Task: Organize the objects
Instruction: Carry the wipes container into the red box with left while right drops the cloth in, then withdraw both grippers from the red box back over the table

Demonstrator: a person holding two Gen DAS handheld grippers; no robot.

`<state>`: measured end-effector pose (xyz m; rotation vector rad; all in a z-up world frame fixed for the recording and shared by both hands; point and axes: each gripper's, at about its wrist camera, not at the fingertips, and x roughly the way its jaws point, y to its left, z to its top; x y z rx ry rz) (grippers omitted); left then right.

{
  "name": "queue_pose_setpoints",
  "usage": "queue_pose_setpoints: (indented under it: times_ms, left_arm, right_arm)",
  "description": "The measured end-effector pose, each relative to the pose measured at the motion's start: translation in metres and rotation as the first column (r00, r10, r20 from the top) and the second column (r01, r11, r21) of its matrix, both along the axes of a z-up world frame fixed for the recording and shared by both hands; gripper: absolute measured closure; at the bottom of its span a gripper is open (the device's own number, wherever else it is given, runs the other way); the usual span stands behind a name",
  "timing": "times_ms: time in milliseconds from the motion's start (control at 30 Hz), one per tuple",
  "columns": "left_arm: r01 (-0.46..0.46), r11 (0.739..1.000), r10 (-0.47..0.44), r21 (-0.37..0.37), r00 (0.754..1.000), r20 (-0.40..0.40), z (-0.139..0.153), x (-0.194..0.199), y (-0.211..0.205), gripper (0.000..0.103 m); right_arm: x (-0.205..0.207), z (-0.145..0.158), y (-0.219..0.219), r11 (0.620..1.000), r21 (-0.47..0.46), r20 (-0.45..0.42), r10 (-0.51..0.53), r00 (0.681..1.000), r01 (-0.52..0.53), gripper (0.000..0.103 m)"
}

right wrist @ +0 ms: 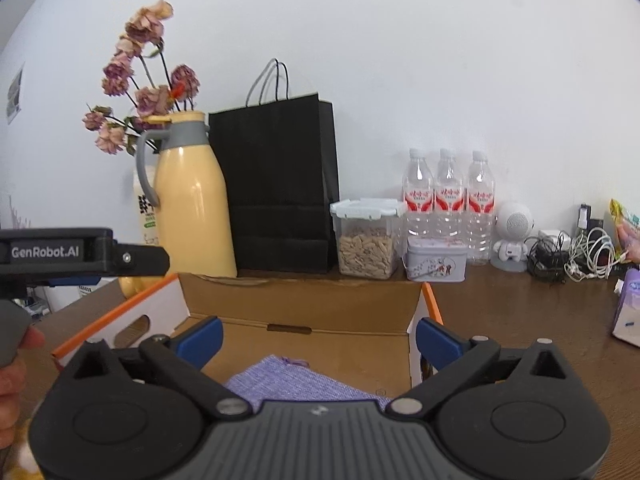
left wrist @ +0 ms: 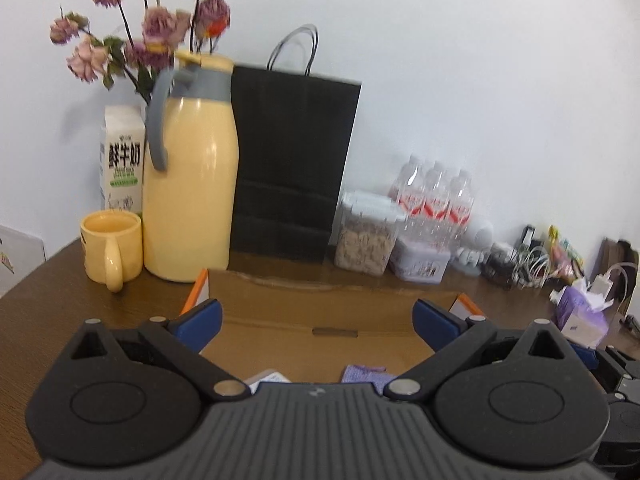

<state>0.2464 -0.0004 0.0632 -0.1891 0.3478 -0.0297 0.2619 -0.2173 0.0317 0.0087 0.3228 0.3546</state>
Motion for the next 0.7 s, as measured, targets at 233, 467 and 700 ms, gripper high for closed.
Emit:
queue_pose_setpoints:
  times_ms: [233, 467, 700]
  left_arm:
    - [0.016, 1.0, -0.018, 0.024, 0.998, 0.061, 0.02, -0.044, 0.003, 0.0]
    - [0.018, 0.999, -0.021, 0.035, 0.997, 0.076, 0.031, -0.09, 0.016, 0.0]
    - [0.02, 0.998, -0.023, 0.061, 0.999, 0.043, 0.024, -0.133, 0.025, 0.0]
  right_arm:
    - [-0.042, 0.02, -0.004, 1.0, -0.029, 0.048, 0.008, 0.999, -0.007, 0.0]
    - [-0.086, 0.031, -0.009, 0.998, -0.061, 0.059, 0.006, 0.998, -0.002, 0.0]
    - [-0.129, 0.021, -0.015, 0.997, -0.073, 0.012, -0.002, 1.0, 0.003, 0.0]
